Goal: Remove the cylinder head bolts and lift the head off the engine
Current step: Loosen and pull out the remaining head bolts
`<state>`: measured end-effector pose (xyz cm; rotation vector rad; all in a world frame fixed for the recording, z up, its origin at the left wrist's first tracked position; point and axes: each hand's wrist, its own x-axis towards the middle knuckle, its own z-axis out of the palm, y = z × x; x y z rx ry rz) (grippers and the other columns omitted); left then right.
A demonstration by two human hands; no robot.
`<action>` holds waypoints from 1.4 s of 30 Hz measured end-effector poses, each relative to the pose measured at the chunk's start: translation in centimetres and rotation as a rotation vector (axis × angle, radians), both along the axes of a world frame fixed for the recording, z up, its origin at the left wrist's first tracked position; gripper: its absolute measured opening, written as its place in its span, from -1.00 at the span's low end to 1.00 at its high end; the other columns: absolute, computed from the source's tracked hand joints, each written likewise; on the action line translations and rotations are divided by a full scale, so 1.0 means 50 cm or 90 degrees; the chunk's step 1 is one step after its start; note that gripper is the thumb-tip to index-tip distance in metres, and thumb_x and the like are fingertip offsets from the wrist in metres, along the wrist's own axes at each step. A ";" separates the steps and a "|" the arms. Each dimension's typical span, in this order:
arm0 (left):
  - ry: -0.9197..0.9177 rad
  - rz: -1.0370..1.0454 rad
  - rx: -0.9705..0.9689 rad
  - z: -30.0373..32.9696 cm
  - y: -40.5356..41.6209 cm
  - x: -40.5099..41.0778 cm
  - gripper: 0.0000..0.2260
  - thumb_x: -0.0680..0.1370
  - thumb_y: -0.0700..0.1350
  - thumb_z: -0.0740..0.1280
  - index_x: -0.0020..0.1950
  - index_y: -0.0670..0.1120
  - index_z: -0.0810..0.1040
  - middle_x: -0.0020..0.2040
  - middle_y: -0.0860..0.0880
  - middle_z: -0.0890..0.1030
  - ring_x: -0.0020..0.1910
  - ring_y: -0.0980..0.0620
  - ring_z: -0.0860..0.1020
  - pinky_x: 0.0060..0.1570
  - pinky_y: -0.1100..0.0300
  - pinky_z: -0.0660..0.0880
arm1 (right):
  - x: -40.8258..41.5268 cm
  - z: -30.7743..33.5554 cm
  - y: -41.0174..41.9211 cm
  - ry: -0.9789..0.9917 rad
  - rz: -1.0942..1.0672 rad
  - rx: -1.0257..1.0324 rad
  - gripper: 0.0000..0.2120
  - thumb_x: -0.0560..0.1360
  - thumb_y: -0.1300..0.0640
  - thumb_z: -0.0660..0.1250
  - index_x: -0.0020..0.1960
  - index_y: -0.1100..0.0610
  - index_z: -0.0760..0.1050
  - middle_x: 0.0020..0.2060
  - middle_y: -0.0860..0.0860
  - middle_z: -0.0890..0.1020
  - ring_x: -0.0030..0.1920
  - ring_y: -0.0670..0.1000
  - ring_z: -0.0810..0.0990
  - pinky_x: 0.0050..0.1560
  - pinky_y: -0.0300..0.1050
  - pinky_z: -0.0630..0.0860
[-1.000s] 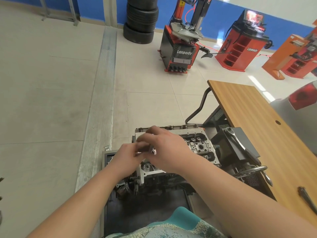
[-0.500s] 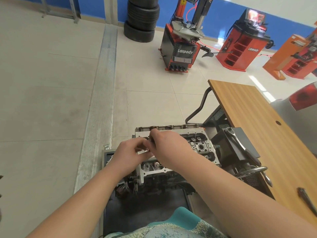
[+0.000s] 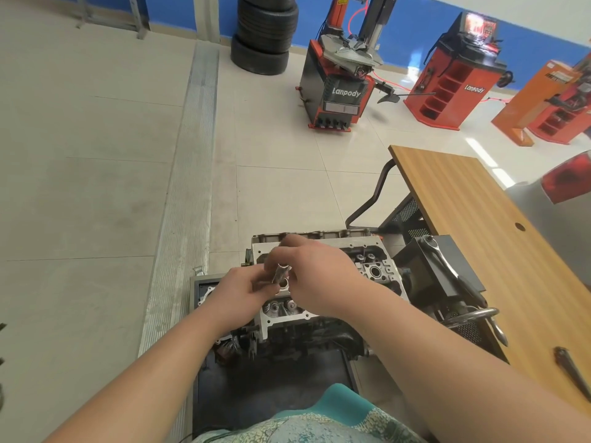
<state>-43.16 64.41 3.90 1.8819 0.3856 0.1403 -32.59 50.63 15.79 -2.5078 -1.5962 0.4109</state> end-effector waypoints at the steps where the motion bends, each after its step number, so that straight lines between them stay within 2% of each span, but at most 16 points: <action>1: -0.005 -0.008 0.021 0.001 -0.003 0.001 -0.67 0.58 -0.02 0.43 -0.06 0.50 0.60 -0.09 0.42 0.68 -0.09 0.44 0.62 -0.15 0.47 0.46 | 0.000 0.002 -0.001 0.019 -0.007 0.020 -0.67 0.53 0.00 0.36 0.29 -0.19 0.55 0.15 -0.15 0.55 0.02 -0.01 0.58 -0.14 -0.07 0.49; 5: -0.014 0.029 0.043 0.003 -0.007 0.014 -0.81 0.40 0.08 0.48 -0.07 0.36 0.61 -0.13 0.30 0.69 -0.10 0.28 0.63 -0.16 0.39 0.49 | -0.005 -0.007 0.015 -0.051 -0.099 -0.042 -0.59 0.58 -0.34 0.25 0.17 -0.02 0.47 -0.05 -0.05 0.64 -0.10 0.09 0.61 -0.22 -0.05 0.46; 9: 0.015 -0.035 -0.011 -0.003 0.000 0.008 -0.74 0.59 0.02 0.46 0.11 0.42 0.60 0.13 0.39 0.66 0.13 0.41 0.60 0.15 0.31 0.49 | -0.005 -0.003 0.003 -0.092 0.004 -0.028 -0.91 0.65 0.05 0.27 0.07 -0.02 0.55 -0.08 -0.07 0.55 -0.11 0.09 0.55 -0.32 -0.08 0.31; 11: 0.018 -0.030 0.011 -0.006 0.006 0.006 -0.66 0.64 -0.06 0.42 0.05 0.48 0.61 0.10 0.43 0.66 0.11 0.43 0.61 0.08 0.38 0.47 | 0.000 0.002 -0.004 -0.065 0.071 -0.008 -0.76 0.57 0.14 0.34 0.17 -0.12 0.59 0.10 -0.12 0.55 0.07 0.04 0.56 -0.20 -0.06 0.47; 14: 0.004 0.028 0.045 -0.003 0.008 0.012 -0.81 0.45 0.06 0.43 -0.06 0.38 0.66 -0.04 0.32 0.71 -0.03 0.33 0.65 -0.08 0.42 0.49 | -0.011 0.004 0.003 -0.029 -0.017 0.031 -0.63 0.57 -0.21 0.34 0.34 -0.16 0.49 0.18 -0.12 0.59 0.10 0.00 0.60 -0.08 -0.02 0.55; 16: -0.012 0.052 0.019 -0.002 0.006 0.015 -0.79 0.33 0.17 0.48 -0.04 0.26 0.68 -0.06 0.22 0.72 -0.04 0.24 0.66 -0.03 0.31 0.56 | -0.009 0.000 0.015 -0.064 -0.106 -0.028 -0.62 0.62 -0.30 0.24 0.16 0.00 0.48 -0.05 -0.04 0.62 -0.03 0.08 0.63 -0.22 -0.04 0.46; 18: -0.010 0.018 -0.011 -0.007 0.006 0.010 -0.75 0.46 0.09 0.55 0.11 0.31 0.66 0.09 0.26 0.70 0.12 0.31 0.63 0.13 0.30 0.53 | -0.008 -0.004 0.017 -0.087 -0.086 -0.046 -0.77 0.68 -0.13 0.22 0.05 0.04 0.44 -0.18 -0.03 0.55 -0.10 0.12 0.61 -0.29 -0.04 0.37; 21: 0.015 -0.022 -0.005 -0.008 0.006 0.003 -0.69 0.62 -0.05 0.44 0.10 0.43 0.60 0.11 0.38 0.68 0.13 0.43 0.60 0.09 0.31 0.51 | -0.007 0.004 0.001 -0.078 0.050 -0.016 -0.80 0.57 0.16 0.34 0.15 -0.05 0.58 0.06 -0.09 0.55 0.06 0.05 0.57 -0.20 -0.03 0.50; 24: 0.012 0.031 0.025 -0.001 0.005 0.008 -0.82 0.42 0.13 0.42 -0.06 0.43 0.61 -0.09 0.38 0.68 -0.11 0.32 0.65 -0.20 0.46 0.49 | -0.017 0.005 0.001 -0.031 -0.001 0.048 -0.64 0.55 -0.09 0.34 0.34 -0.22 0.50 0.19 -0.17 0.58 0.08 -0.04 0.59 -0.13 -0.06 0.54; 26: -0.003 0.051 0.033 -0.001 0.006 0.014 -0.81 0.28 0.21 0.40 -0.12 0.32 0.61 -0.17 0.29 0.68 -0.21 0.16 0.62 -0.24 0.41 0.50 | -0.018 0.001 0.012 -0.046 -0.098 0.025 -0.63 0.58 -0.28 0.27 0.27 -0.10 0.50 -0.01 -0.12 0.63 -0.05 0.02 0.61 -0.23 -0.10 0.44; 28: -0.013 0.032 0.008 -0.004 0.005 0.014 -0.77 0.33 0.22 0.48 -0.03 0.30 0.63 -0.05 0.25 0.70 -0.02 0.17 0.66 -0.01 0.32 0.55 | -0.016 -0.003 0.017 -0.077 -0.087 -0.004 -0.73 0.65 -0.19 0.24 0.09 0.01 0.49 -0.17 -0.08 0.56 -0.14 0.09 0.59 -0.31 -0.07 0.36; 30: -0.006 -0.003 -0.024 0.000 0.004 0.005 -0.73 0.51 0.09 0.48 0.11 0.45 0.61 0.13 0.35 0.68 0.14 0.31 0.64 0.10 0.33 0.50 | -0.015 0.002 0.009 -0.074 -0.023 -0.004 -0.88 0.62 0.03 0.29 0.14 -0.02 0.54 -0.02 -0.07 0.56 -0.04 0.10 0.60 -0.27 -0.07 0.36; 32: -0.009 -0.004 -0.009 0.001 0.004 -0.001 -0.63 0.59 -0.02 0.43 0.07 0.54 0.58 0.11 0.43 0.67 0.09 0.40 0.64 0.01 0.44 0.49 | -0.013 0.009 0.002 -0.061 0.039 0.007 -0.71 0.54 0.11 0.32 0.22 -0.12 0.57 0.16 -0.11 0.54 0.05 0.05 0.59 -0.24 -0.09 0.41; 36: -0.018 0.044 0.013 0.011 0.003 0.009 -0.76 0.33 0.17 0.38 -0.04 0.41 0.65 -0.05 0.30 0.71 -0.04 0.24 0.66 -0.12 0.44 0.52 | -0.019 0.003 0.015 -0.035 -0.092 -0.003 -0.63 0.58 -0.28 0.28 0.25 -0.07 0.49 0.07 -0.08 0.59 -0.02 0.06 0.59 -0.13 -0.03 0.53; 40: 0.006 -0.035 -0.023 0.008 0.007 0.000 -0.76 0.55 0.08 0.47 0.12 0.43 0.61 0.13 0.39 0.67 0.12 0.36 0.62 0.21 0.27 0.51 | -0.014 -0.004 0.009 -0.052 -0.023 -0.036 -0.91 0.63 0.04 0.33 0.10 0.02 0.53 -0.02 -0.03 0.55 -0.03 0.12 0.57 -0.22 -0.04 0.40; 42: 0.018 -0.033 -0.005 0.005 0.011 -0.002 -0.72 0.63 -0.02 0.43 0.05 0.45 0.62 0.06 0.39 0.69 0.07 0.38 0.63 0.09 0.34 0.54 | -0.014 0.005 -0.001 -0.050 0.072 -0.010 -0.72 0.58 0.14 0.36 0.24 -0.11 0.57 0.17 -0.07 0.52 0.11 0.05 0.54 -0.15 -0.07 0.41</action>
